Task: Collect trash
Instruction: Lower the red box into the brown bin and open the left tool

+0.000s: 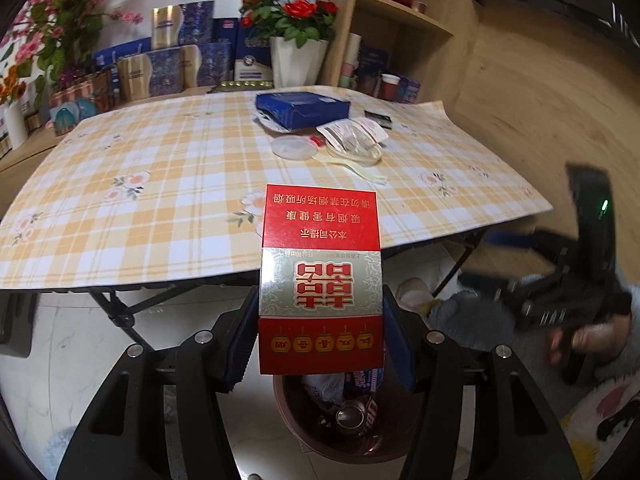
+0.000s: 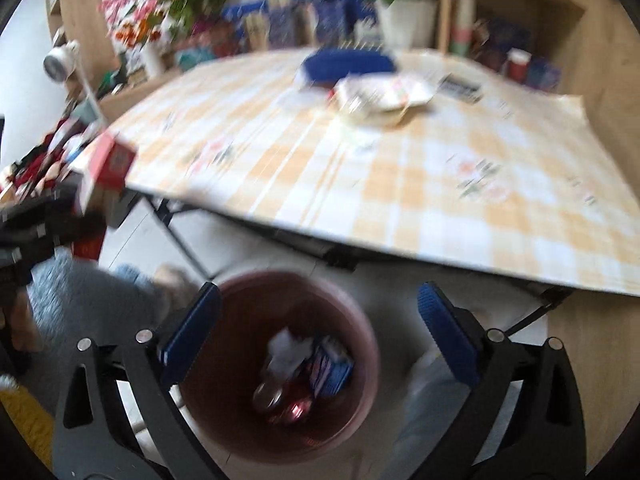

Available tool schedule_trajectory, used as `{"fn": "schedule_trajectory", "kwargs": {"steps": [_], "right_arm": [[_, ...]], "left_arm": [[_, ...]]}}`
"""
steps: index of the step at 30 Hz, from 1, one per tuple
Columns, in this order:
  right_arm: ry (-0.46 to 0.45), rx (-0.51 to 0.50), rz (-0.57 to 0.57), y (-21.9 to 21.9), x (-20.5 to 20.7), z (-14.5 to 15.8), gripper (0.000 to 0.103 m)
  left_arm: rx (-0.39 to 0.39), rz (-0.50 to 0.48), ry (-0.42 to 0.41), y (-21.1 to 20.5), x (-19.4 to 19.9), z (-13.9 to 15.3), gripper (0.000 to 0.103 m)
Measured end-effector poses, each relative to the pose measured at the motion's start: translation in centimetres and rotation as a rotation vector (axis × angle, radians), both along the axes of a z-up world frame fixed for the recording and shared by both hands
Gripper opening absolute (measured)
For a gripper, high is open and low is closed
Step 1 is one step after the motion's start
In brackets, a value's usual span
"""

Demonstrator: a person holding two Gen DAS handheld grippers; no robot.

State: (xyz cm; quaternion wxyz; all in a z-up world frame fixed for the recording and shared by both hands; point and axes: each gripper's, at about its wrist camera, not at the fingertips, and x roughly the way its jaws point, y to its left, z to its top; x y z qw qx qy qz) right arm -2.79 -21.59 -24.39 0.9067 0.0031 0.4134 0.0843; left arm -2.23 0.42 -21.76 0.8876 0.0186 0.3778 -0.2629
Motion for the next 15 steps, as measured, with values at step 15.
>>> {"fn": "schedule_trajectory", "kwargs": {"steps": [15], "right_arm": [[-0.013, -0.036, -0.124, -1.5, -0.2, -1.3, 0.097]], "left_arm": [[0.024, -0.058, 0.102, -1.4, 0.8, -3.4, 0.056]]}}
